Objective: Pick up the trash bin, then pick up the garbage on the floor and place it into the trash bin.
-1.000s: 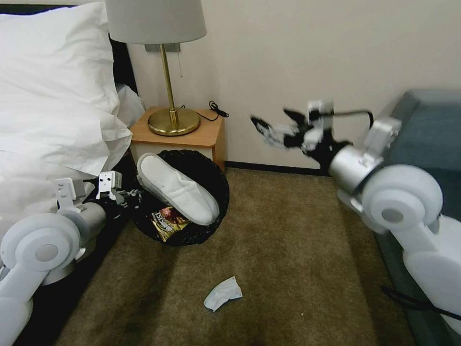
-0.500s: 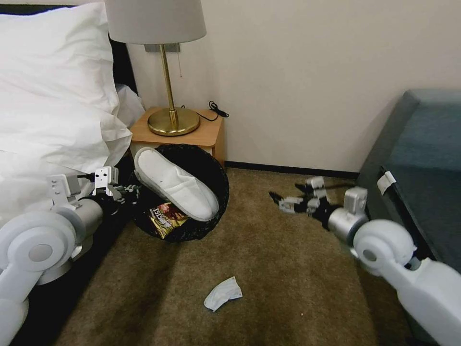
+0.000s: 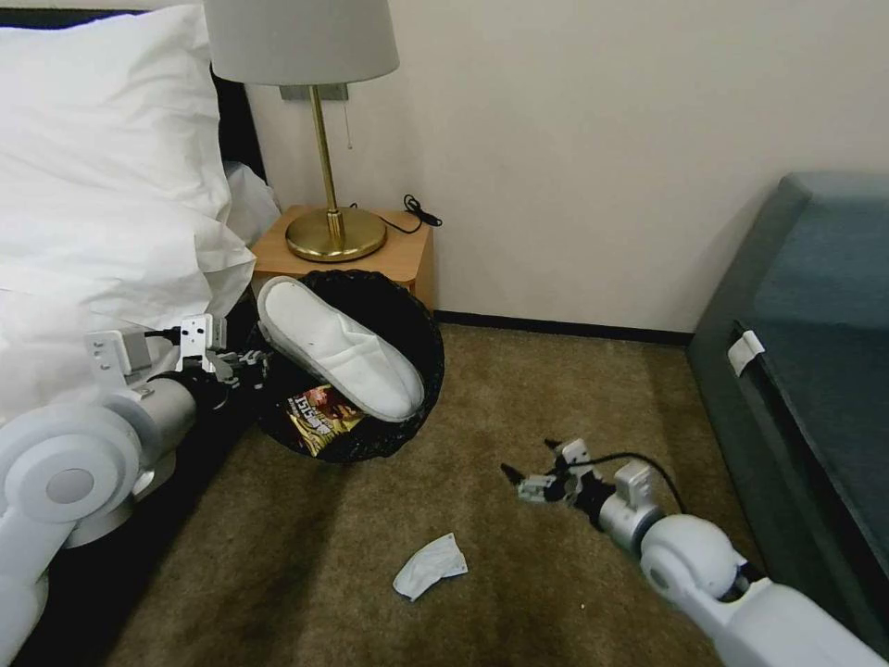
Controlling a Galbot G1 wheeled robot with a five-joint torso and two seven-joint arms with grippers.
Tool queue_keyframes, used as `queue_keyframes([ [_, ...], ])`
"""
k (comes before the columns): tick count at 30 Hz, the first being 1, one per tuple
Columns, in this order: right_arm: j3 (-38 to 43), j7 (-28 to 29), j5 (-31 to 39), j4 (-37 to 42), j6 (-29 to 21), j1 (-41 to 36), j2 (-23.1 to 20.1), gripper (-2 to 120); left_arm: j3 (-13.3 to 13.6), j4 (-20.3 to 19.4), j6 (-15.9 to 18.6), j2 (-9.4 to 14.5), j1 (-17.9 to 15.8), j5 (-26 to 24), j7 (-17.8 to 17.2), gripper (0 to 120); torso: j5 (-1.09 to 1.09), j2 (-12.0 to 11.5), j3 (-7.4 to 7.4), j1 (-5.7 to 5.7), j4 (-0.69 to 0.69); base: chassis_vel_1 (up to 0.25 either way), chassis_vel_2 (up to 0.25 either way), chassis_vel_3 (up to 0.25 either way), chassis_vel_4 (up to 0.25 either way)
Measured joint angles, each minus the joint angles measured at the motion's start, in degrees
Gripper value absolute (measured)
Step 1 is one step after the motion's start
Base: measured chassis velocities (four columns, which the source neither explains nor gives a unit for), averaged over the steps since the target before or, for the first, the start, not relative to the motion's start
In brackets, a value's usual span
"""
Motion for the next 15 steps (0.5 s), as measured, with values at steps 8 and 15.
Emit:
queue_keyframes([
  [8,-5.2,-3.7,-4.6,-5.9,3.3,2.1,2.8,100,0.1,-0.2,0.0,0.6,-0.2,-0.3,0.3,3,0.01,0.0,0.00,0.00,0.00,0.000,0.000,0.000,0.000],
  [15,-10.8,-3.8,-8.2,-12.2,4.9,5.9,6.4,100,0.1,-0.3,0.0,0.6,0.0,-0.2,0.8,3,0.00,0.0,0.00,0.01,0.00,0.000,0.000,0.000,0.000],
])
